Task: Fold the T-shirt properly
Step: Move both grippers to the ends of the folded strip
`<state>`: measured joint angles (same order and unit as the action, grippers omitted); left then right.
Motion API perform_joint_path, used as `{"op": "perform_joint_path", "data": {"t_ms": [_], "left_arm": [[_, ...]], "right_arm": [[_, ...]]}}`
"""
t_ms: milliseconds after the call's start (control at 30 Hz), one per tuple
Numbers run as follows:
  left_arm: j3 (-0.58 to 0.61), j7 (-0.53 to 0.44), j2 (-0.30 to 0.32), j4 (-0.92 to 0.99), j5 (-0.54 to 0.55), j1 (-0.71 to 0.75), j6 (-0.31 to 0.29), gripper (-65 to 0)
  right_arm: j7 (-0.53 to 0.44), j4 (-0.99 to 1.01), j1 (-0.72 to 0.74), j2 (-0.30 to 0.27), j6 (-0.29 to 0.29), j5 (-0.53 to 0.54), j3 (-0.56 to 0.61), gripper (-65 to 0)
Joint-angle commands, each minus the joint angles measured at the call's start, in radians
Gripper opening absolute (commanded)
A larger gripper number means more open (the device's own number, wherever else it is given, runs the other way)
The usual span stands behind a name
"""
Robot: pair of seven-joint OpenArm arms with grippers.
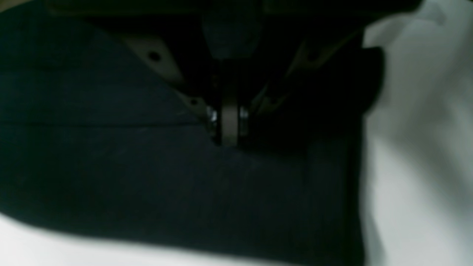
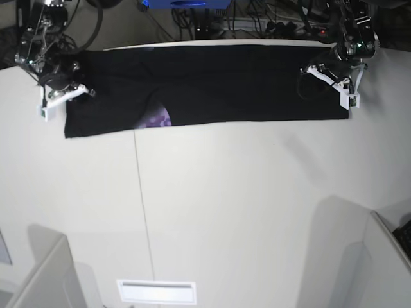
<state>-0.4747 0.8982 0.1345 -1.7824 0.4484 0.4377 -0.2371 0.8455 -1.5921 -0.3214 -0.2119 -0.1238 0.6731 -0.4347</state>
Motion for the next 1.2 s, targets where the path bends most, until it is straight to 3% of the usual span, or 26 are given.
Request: {"op": "perform_joint_path", "data": {"t_ms": [0,367,700,867,1067,1100,1167], "left_arm": [[-0.002,-0.024,0.009,0.014,0.002,-0.018,-0.003,-65.0],[-0.002,-0.055,0.017,0.123,0.005,-0.238,0.000,-65.0],[-0.014,-0.055,0.015,-0.079,0.017,-0.207,-0.006,-65.0],[-0.045,-0.057,0.023,-0.168,0.157,-0.099,-0.006,-65.0],[-0.275,-0.057,0.035,-0.144,0.372,-0.021,-0.008,-65.0],[-0.305,-0.057,0.035,-0.142,0.385,-0.018,-0.008,-59.6],[-0.353,-0.057,0.037,-0.135,0.395,-0.020,-0.008,-42.8]], "right_arm": [[-0.002,0.022,0.015,-0.024,0.008,-0.022,-0.003,-65.0],[-0.002,0.213,0.273,-0.037,0.009,-0.022,-0.005,-65.0],[0.159,-0.103,0.238,0.025,0.003,-0.014,-0.006,-65.0],[0.200,-0.184,0.222,0.052,0.003,-0.014,-0.005,-65.0],[0.232,-0.182,0.222,0.052,0.003,-0.014,-0.005,-65.0],[0.232,-0.182,0.222,0.052,0.003,-0.014,-0.005,-65.0],[0.232,-0.182,0.224,0.052,0.003,-0.014,-0.005,-65.0]]}}
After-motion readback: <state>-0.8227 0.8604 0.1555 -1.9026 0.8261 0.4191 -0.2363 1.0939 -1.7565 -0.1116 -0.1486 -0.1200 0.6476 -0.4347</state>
